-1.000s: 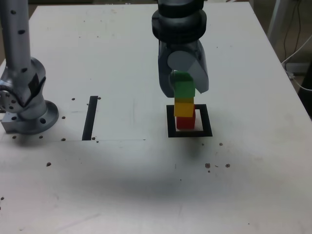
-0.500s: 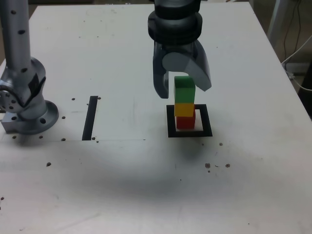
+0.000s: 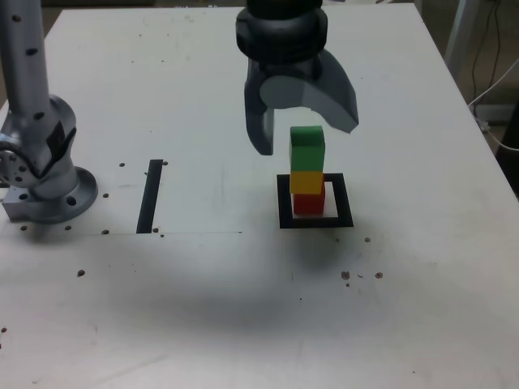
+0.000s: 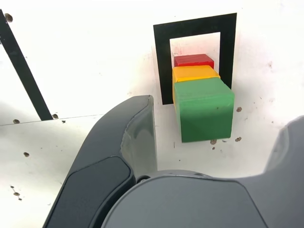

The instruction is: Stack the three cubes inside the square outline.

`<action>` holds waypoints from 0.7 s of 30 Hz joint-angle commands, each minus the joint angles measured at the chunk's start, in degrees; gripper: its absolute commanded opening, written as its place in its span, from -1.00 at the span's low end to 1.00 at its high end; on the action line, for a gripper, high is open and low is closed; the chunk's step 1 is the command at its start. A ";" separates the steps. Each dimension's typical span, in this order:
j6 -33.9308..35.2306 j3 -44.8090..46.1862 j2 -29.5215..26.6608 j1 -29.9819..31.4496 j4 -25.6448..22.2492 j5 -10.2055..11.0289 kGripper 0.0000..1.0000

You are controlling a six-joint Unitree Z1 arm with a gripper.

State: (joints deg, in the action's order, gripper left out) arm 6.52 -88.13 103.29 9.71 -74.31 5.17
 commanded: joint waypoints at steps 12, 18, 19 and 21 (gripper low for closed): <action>-1.39 4.99 -13.41 -0.67 -2.29 -2.96 0.99; -1.37 13.80 -19.77 -2.21 -0.36 -3.72 0.99; -1.38 15.46 -20.71 -2.48 -0.19 -3.62 0.99; -1.40 18.78 -22.56 -2.87 0.11 -3.13 0.99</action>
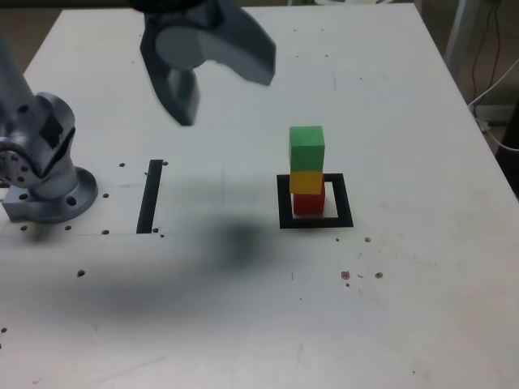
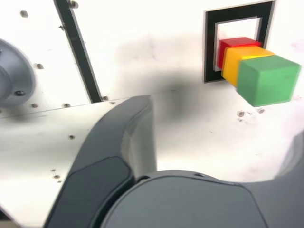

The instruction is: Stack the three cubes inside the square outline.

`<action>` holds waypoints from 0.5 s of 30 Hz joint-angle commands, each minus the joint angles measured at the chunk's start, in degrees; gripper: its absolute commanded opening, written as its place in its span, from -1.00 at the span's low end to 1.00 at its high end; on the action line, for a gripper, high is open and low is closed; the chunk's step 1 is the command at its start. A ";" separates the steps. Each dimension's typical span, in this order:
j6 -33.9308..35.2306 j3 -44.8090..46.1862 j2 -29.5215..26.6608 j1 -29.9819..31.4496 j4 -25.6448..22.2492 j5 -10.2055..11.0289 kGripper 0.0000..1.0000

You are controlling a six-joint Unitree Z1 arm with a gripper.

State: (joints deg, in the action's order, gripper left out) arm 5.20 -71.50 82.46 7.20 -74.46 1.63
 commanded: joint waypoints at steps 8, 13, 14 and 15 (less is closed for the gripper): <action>0.18 17.07 -7.07 -0.61 6.02 1.59 0.99; 0.40 23.75 -7.91 -0.61 10.33 1.73 0.99; 0.41 24.70 -7.99 -0.61 10.61 1.98 0.99; 0.42 25.56 -8.03 -0.61 10.72 2.30 0.99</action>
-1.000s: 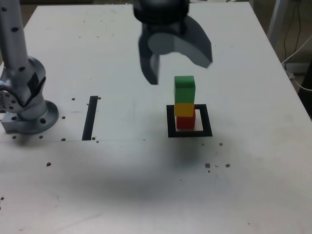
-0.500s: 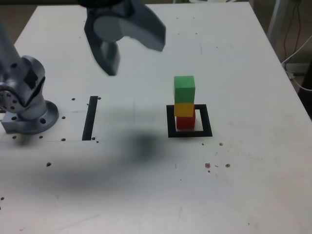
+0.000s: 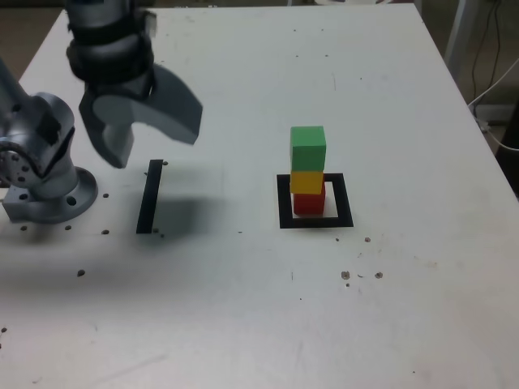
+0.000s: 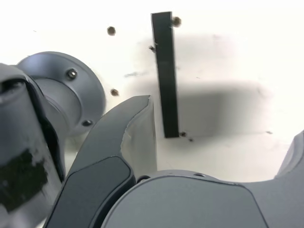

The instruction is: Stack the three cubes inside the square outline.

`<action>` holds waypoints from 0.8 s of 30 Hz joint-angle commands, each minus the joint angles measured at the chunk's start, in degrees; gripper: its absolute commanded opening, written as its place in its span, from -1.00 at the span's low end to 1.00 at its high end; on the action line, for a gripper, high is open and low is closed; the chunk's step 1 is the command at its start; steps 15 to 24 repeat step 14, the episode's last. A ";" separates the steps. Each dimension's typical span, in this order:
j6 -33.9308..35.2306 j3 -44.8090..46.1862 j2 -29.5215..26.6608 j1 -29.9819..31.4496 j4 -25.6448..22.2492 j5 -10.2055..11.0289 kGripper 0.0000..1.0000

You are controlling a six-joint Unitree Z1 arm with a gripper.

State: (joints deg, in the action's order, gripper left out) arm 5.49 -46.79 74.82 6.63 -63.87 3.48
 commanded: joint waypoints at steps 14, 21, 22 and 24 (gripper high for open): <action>0.22 6.50 -0.79 -0.04 0.32 5.58 0.99; 0.22 6.50 -0.79 -0.04 0.32 5.58 0.99; 0.22 6.50 -0.79 -0.04 0.32 5.58 0.99; 0.22 6.50 -0.79 -0.04 0.32 5.58 0.99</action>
